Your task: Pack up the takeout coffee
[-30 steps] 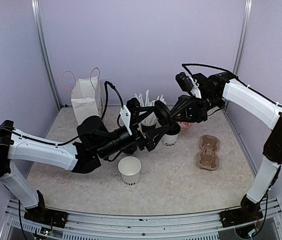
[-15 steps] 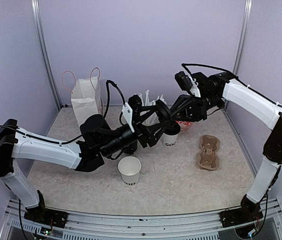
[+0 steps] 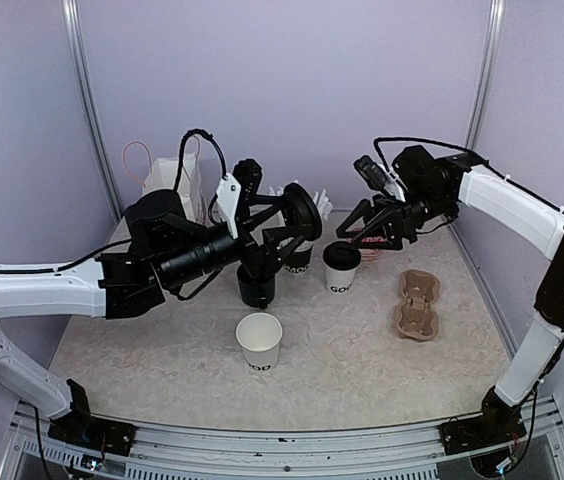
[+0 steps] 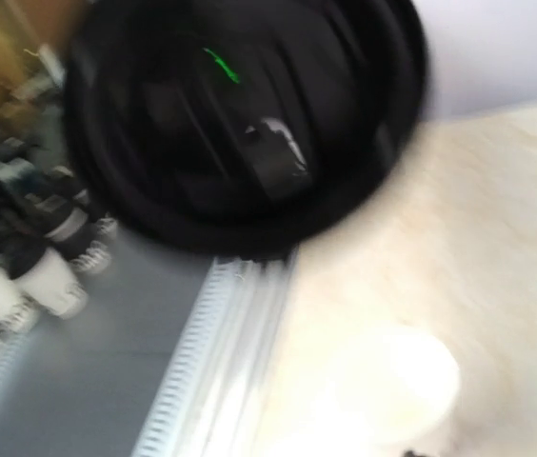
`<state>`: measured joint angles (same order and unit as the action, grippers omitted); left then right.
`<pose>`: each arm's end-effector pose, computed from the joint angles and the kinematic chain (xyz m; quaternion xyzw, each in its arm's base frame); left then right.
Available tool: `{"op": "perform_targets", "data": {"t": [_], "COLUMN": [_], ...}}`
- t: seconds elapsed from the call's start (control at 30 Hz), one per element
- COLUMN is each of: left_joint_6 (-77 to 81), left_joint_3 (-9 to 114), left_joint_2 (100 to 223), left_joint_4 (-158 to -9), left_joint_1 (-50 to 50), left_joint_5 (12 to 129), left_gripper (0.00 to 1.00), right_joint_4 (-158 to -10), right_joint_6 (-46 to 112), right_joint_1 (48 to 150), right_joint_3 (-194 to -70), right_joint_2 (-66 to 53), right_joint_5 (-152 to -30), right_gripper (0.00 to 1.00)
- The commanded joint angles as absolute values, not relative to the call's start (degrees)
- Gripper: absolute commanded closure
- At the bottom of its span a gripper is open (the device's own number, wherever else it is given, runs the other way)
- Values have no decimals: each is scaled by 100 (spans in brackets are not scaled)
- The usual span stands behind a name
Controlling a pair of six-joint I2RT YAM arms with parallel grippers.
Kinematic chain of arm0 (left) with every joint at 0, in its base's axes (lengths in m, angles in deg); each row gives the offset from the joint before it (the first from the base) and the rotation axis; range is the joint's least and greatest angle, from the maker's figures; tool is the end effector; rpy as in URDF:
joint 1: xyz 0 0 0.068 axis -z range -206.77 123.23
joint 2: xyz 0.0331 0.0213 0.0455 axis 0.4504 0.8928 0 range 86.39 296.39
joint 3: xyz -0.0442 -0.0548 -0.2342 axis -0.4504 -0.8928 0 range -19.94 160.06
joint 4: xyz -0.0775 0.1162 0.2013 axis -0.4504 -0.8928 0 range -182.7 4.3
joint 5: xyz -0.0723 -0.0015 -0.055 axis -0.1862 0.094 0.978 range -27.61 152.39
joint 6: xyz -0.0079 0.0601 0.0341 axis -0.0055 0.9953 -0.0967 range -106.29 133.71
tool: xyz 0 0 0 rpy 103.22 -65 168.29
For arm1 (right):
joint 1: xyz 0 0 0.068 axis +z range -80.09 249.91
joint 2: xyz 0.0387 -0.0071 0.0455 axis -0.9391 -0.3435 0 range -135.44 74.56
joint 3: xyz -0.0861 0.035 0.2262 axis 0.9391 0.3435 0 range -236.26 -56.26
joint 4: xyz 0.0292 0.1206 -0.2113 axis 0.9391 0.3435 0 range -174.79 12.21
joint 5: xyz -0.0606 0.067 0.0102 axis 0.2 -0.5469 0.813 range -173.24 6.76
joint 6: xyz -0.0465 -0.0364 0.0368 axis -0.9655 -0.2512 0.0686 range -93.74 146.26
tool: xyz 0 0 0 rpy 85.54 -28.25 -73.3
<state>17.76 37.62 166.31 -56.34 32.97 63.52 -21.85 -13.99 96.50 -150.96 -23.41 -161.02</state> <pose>0.1711 -0.2955 0.3295 0.3563 0.5586 -0.3556 0.6592 0.2593 0.1916 0.3141 -0.5275 0.5645 0.5909 0.2323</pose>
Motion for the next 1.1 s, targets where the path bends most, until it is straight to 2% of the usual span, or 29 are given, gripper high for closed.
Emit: {"op": "perform_targets", "data": {"t": [0.0, 0.13, 0.27, 0.47, 0.73, 1.07], "left_joint_6": [1475, 1240, 1069, 923, 999, 1143], "left_joint_3": [4673, 5387, 5278, 5140, 5407, 5694], "left_joint_2": [16325, 16311, 16235, 16100, 16694, 17326], "left_joint_4": [-9089, -11055, -12012, -12509, -13364, -13293], "left_joint_1": [3076, 2966, 2954, 2932, 2895, 2877], "left_joint_5": [6170, 6211, 6213, 6516, 6514, 6620], "left_gripper": [28, 29, 30, 30, 32, 31], "right_joint_4": [-3178, -3763, -3986, -4075, -3966, -3764], "right_joint_6": [-884, -443, -296, -174, -138, -239], "right_joint_1": [9610, 9619, 9716, 10092, 10518, 10647], "right_joint_3": [-14485, -14163, -14199, -14208, -14093, -14122], "right_joint_2": [-1960, -1995, -2168, -2386, -2696, -2892], "right_joint_5": [-15159, -14611, -14133, -13591, -13428, -13326], "right_gripper": [40, 38, 38, 38, 37, 37]}}
